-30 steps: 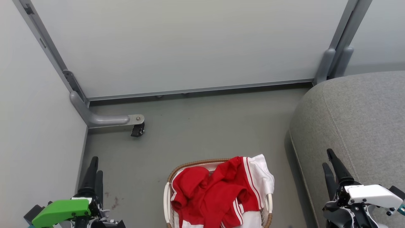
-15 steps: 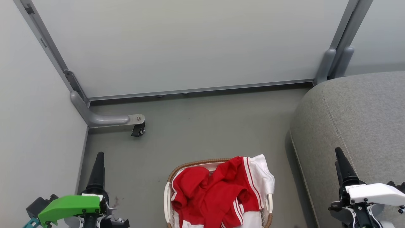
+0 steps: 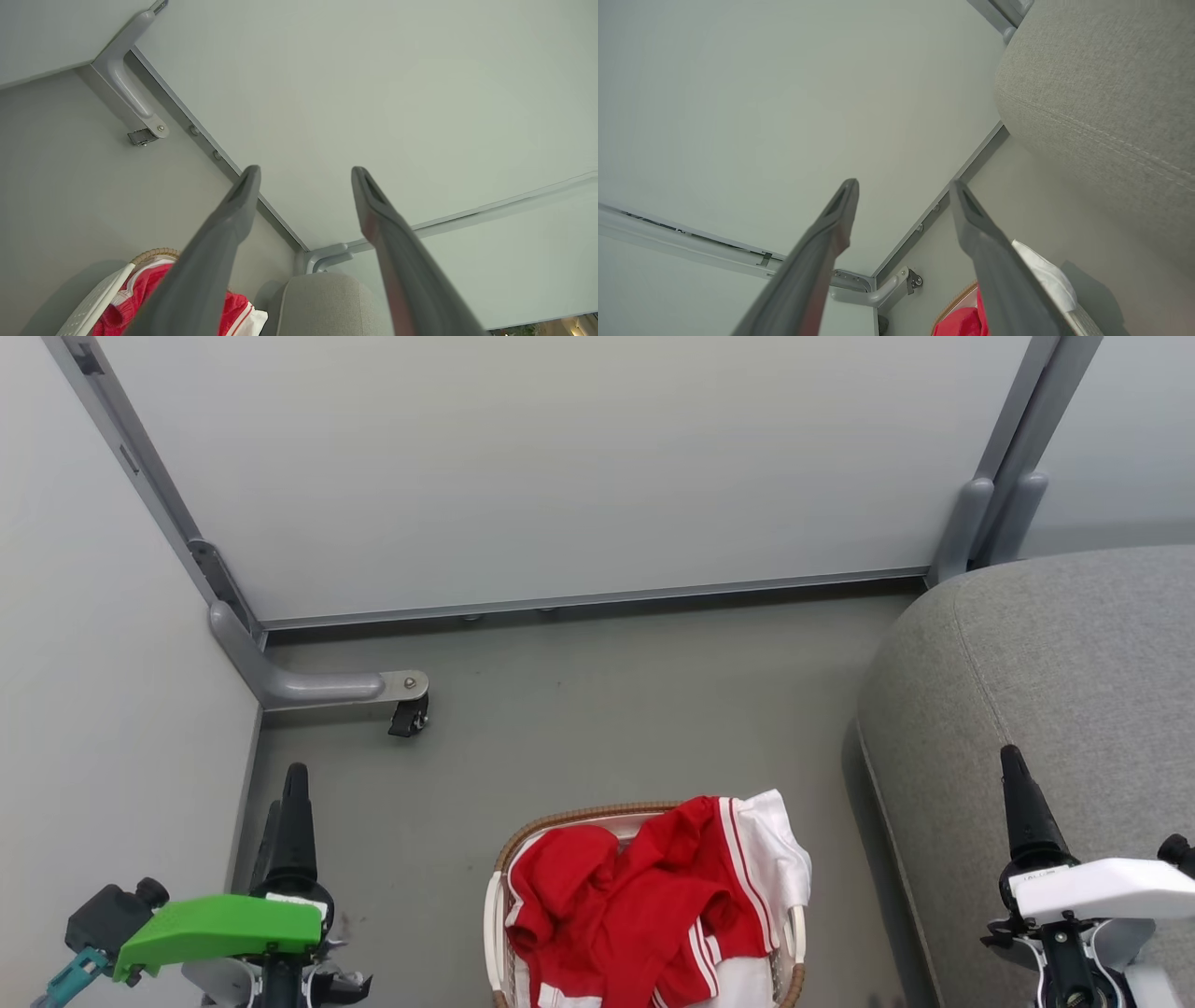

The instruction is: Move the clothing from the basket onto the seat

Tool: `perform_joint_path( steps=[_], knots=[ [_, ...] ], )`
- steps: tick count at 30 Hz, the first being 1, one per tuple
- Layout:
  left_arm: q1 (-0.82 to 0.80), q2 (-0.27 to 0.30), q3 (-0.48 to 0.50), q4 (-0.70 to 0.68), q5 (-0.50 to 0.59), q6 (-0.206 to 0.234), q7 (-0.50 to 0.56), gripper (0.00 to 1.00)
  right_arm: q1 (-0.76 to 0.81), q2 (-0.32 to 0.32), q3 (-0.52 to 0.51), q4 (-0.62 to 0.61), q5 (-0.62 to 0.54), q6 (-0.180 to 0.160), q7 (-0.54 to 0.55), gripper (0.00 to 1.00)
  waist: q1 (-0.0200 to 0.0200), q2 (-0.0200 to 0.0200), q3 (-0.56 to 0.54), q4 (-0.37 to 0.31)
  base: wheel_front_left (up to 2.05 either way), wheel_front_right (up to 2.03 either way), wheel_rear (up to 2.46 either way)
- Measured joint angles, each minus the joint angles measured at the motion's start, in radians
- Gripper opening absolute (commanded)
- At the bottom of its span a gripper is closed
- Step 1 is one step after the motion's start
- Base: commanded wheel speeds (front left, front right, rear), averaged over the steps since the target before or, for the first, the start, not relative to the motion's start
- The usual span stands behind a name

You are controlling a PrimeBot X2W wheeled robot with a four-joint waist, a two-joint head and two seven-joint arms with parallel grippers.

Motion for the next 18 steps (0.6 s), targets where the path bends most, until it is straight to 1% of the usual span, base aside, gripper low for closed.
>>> perform_joint_path(
  steps=[3, 11, 18],
  knots=[
    [0.0, 0.0, -0.007, -0.009, 0.074, 0.0, -0.011, 1.0, 0.002, -0.001, 0.001, -0.009, -0.051, 0.0, -0.01, 1.0, 0.0, 0.0, 0.001, 0.001, 0.0, 0.0, 0.0],
    [0.0, 0.001, -0.032, -0.017, 0.213, 0.005, -0.036, 1.0, 0.011, -0.002, 0.007, -0.035, -0.206, 0.0, -0.036, 1.0, 0.0, 0.0, 0.002, 0.003, 0.0, 0.0, 0.0],
    [0.002, 0.002, -0.056, -0.018, 0.338, 0.019, -0.058, 1.0, 0.022, -0.004, 0.024, -0.054, -0.343, 0.0, -0.059, 1.0, 0.0, 0.0, 0.002, 0.005, 0.0, 0.0, 0.0]
  ],
)
